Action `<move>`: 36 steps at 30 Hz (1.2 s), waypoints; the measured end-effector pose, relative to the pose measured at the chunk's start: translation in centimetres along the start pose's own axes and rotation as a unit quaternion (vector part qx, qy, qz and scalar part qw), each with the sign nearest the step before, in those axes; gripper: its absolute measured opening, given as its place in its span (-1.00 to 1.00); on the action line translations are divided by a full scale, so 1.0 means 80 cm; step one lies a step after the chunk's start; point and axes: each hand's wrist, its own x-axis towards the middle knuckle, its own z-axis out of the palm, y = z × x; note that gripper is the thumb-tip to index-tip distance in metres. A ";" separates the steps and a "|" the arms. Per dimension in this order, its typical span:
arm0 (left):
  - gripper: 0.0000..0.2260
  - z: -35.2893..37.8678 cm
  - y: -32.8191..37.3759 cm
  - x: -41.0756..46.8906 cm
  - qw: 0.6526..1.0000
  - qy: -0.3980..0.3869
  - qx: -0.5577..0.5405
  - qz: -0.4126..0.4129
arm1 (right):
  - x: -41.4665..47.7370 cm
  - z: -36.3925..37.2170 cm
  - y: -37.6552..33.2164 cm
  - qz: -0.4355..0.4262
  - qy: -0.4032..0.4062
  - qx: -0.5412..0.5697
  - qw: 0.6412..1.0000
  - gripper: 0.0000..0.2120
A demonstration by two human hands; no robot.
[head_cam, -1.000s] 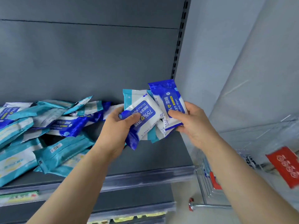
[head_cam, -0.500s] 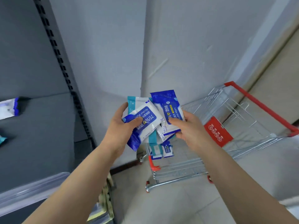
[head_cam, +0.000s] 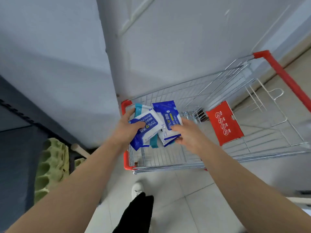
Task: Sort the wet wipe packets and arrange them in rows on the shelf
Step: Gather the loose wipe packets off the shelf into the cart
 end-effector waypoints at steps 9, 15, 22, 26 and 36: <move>-0.45 0.013 -0.101 0.176 0.992 0.022 0.004 -0.123 | 0.182 -0.009 0.086 0.116 -0.003 0.006 0.993 -0.81; -0.40 0.017 -0.189 0.269 0.983 0.080 -0.003 -0.166 | 0.286 -0.007 0.159 0.167 -0.026 -0.005 0.986 -0.79; -0.41 0.011 -0.299 0.337 0.969 0.155 -0.016 -0.189 | 0.370 -0.002 0.248 0.086 -0.071 -0.188 0.976 -0.85; -0.56 0.011 -0.328 0.344 0.965 0.189 0.101 -0.150 | 0.388 0.000 0.280 0.045 -0.064 -0.281 0.957 -0.94; -0.77 0.032 -0.254 0.275 0.842 0.203 0.493 -0.085 | 0.324 -0.011 0.201 -0.123 -0.120 -0.499 0.850 -0.81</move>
